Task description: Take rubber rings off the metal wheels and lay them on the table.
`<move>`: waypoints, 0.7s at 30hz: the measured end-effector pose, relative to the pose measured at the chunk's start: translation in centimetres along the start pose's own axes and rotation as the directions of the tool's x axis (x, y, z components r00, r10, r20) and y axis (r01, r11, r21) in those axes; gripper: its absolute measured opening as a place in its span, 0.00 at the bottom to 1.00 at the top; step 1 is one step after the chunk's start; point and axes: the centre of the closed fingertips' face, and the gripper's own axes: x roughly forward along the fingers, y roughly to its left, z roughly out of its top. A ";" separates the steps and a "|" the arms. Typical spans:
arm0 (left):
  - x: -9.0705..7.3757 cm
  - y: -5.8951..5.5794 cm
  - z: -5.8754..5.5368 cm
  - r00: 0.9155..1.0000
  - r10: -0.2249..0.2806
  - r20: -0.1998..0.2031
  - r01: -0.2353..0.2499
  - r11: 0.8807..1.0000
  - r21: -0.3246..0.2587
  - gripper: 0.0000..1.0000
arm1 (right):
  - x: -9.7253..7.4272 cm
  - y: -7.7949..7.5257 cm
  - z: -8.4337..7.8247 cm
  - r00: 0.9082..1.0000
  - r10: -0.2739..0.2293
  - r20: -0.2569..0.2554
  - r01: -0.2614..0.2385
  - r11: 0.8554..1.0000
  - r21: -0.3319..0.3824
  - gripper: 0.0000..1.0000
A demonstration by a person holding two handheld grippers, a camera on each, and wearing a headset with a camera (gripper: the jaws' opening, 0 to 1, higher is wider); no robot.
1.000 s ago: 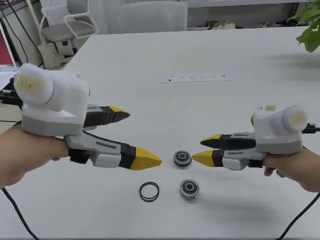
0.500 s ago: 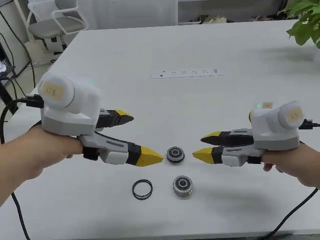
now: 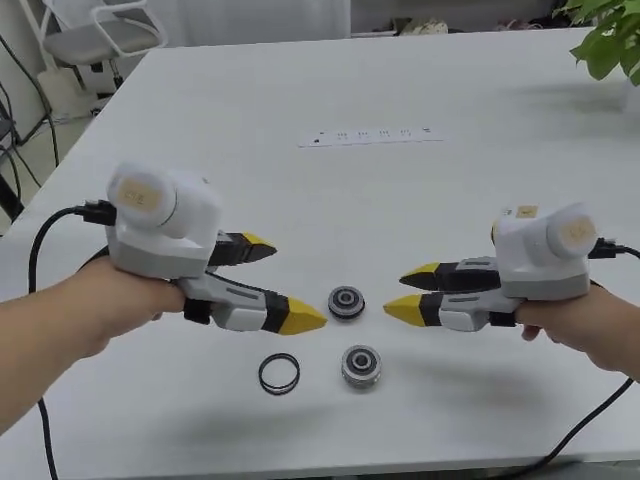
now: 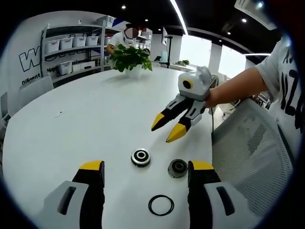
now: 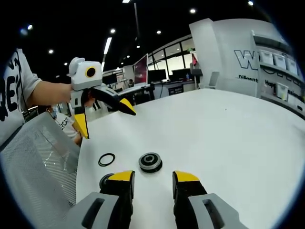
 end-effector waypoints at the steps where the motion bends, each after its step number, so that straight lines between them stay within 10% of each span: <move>1: 0.1 0.1 -0.1 1.000 -0.001 -0.003 0.001 1.000 -0.002 0.68 | 0.1 0.0 -0.1 1.000 -0.001 -0.003 0.001 1.000 -0.002 0.29; 21: 3.1 0.7 -1.8 0.999 -0.026 -0.044 0.026 1.000 -0.002 0.50 | 2.4 -0.7 -1.2 0.999 0.018 -0.043 -0.019 1.000 -0.013 0.27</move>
